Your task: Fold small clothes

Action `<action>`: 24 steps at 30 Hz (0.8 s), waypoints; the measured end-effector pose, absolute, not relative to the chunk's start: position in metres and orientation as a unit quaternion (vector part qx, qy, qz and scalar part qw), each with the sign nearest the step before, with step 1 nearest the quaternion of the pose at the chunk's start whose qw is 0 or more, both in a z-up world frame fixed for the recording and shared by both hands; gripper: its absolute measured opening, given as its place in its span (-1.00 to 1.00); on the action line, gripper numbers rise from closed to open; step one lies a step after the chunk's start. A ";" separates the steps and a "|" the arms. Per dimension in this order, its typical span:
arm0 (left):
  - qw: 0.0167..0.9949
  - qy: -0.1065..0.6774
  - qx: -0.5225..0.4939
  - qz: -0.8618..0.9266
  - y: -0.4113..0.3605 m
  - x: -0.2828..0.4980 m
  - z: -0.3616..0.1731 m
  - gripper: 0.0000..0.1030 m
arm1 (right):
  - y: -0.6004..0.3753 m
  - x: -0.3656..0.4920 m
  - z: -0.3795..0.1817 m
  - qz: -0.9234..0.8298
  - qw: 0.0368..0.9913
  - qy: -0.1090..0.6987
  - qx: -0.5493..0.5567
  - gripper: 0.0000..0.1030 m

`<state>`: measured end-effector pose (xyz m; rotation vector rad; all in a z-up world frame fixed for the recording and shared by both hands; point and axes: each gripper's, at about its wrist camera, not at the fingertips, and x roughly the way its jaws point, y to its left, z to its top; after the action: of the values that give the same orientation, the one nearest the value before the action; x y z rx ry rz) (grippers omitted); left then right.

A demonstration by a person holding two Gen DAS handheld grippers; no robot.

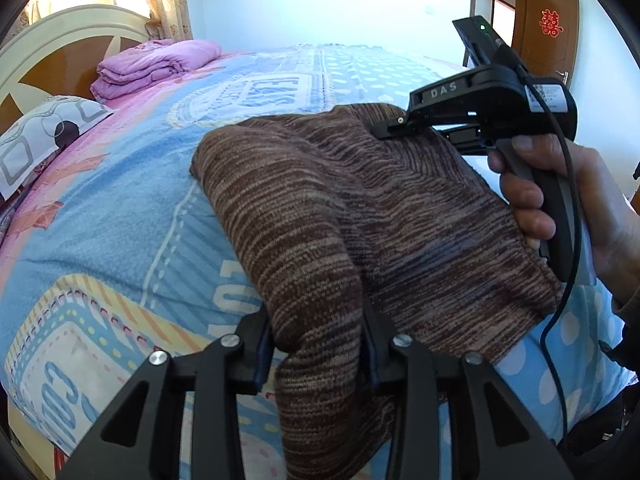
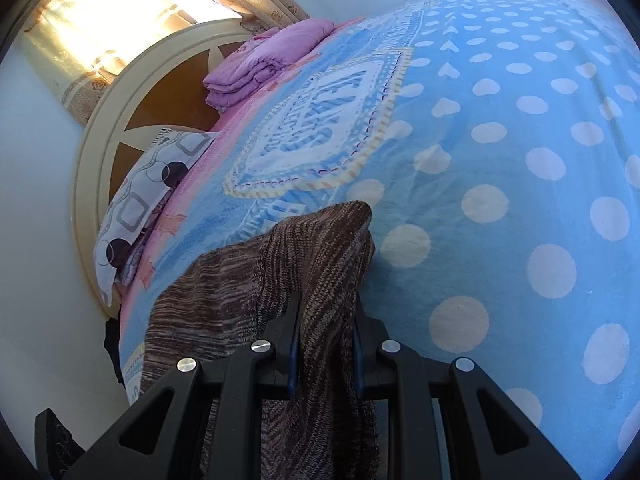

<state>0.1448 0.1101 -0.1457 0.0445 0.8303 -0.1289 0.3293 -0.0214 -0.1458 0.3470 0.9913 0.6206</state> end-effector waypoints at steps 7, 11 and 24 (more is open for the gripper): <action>0.914 0.401 0.024 -0.054 0.109 0.142 -0.147 -0.11 | -0.017 0.328 -0.148 0.286 0.824 0.469 0.139 -0.58; 0.914 0.403 0.028 -0.048 0.107 0.140 -0.147 0.06 | -0.021 0.330 -0.151 0.275 0.820 0.480 0.149 -0.46; 0.940 0.338 0.050 0.000 0.116 0.130 -0.109 0.86 | -0.047 0.244 -0.093 0.312 0.847 0.417 0.102 -0.14</action>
<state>0.1298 0.1161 -0.1094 0.1026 0.6899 0.0001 0.2437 -0.0468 -0.0933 0.2160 0.8796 0.6588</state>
